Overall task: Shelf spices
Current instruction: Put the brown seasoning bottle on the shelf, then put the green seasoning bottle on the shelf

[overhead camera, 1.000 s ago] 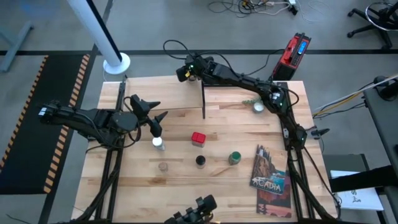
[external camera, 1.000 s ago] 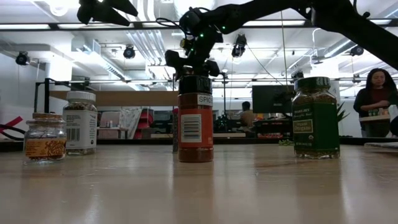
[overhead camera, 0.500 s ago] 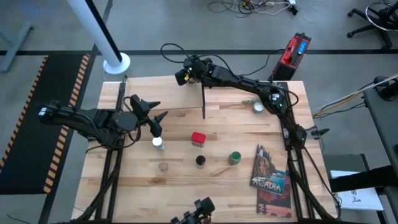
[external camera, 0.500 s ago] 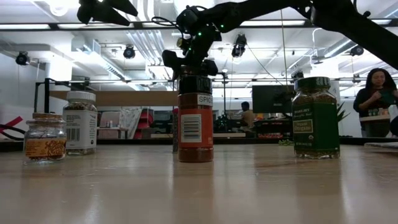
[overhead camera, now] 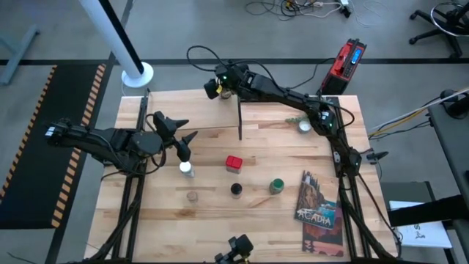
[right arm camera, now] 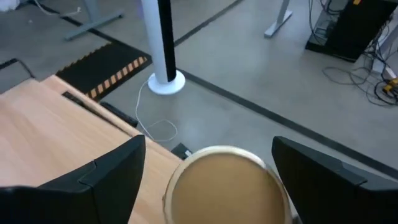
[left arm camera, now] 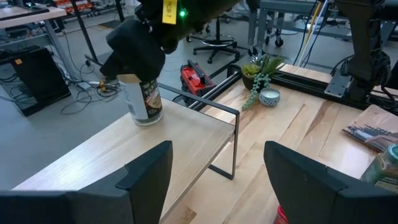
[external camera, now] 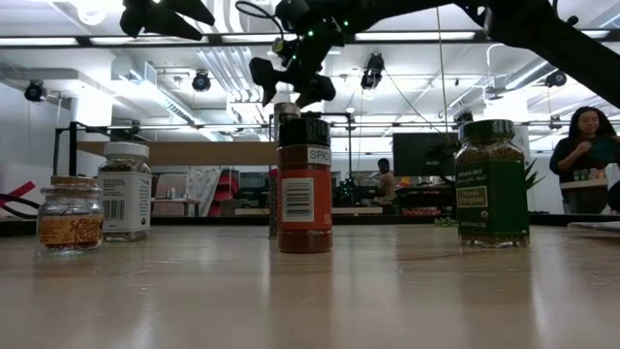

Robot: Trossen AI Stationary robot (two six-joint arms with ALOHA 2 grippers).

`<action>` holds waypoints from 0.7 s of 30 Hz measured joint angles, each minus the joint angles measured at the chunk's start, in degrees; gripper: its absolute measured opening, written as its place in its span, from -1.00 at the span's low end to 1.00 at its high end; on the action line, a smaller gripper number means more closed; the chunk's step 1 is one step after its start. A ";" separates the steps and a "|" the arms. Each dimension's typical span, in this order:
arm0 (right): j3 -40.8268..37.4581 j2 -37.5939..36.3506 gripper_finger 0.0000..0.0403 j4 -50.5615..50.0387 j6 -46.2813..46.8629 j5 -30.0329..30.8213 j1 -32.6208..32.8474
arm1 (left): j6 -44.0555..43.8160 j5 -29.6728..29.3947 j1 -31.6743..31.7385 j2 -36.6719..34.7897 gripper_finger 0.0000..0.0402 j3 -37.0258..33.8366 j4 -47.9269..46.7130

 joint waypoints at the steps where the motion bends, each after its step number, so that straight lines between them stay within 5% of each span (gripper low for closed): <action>1: 0.54 -0.01 0.63 -1.46 -0.01 0.05 0.01 | 0.03 0.00 0.00 0.00 0.21 0.00 0.00; 13: 0.73 -5.64 0.64 -11.62 -12.66 0.35 0.74 | 0.02 0.46 -0.02 -0.02 0.21 0.00 -0.74; 21: 0.83 -12.09 0.64 -13.30 -18.49 -6.42 0.79 | -0.32 0.25 -0.02 -0.02 0.21 0.00 -0.47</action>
